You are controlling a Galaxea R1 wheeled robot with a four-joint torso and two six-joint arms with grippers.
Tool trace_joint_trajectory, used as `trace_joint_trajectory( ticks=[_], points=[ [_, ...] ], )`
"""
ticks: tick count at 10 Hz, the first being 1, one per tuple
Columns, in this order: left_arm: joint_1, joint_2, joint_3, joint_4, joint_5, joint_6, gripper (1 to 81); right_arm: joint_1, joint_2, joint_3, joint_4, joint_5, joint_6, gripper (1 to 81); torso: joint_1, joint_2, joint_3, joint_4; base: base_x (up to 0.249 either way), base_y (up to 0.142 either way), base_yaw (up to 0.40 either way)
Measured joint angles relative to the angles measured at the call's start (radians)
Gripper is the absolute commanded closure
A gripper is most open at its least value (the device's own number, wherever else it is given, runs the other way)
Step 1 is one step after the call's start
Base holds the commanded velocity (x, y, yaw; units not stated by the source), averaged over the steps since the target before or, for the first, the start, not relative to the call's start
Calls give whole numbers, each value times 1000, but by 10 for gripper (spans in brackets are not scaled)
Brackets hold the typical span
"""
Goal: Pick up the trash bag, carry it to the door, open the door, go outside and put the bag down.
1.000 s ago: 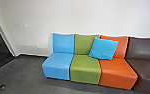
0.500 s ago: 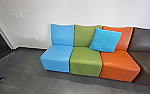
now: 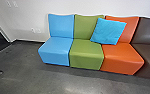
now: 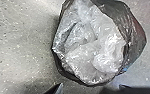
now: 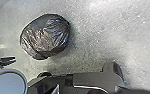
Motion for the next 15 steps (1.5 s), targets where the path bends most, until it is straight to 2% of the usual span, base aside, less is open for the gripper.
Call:
trace_joint_trajectory(
  ticks=[5, 7, 9, 11, 13, 15],
  points=[
    [-62, 48, 0, 0, 29, -3, 10, -1, 1, -1, 0, -1, 0, 10, 108, -175, -15, 0, 0, 0, 0],
    [-76, 48, 0, 0, 58, -24, 10, -1, 1, -1, 0, -1, 0, 10, 154, -249, -15, 0, 0, 0, 0],
    [-129, 52, 0, 1, 80, -30, 10, -7, 2, -1, 0, -3, 0, 10, 198, -319, -18, 0, 0, 0, 0],
    [-159, 52, 0, 1, 87, -34, 10, -6, 9, -2, 0, -4, 0, 10, 233, -376, -59, 0, 0, 0, 0],
    [-182, 64, -13, 1, 128, -48, 10, -6, 14, -4, 0, -3, 0, 10, 278, -447, -118, 0, 0, 0, 0],
    [-193, 92, -44, 4, 131, -48, 10, -6, 25, -14, 0, -1, 0, 10, 316, -507, -136, 0, 0, 0, 0]
  ],
)
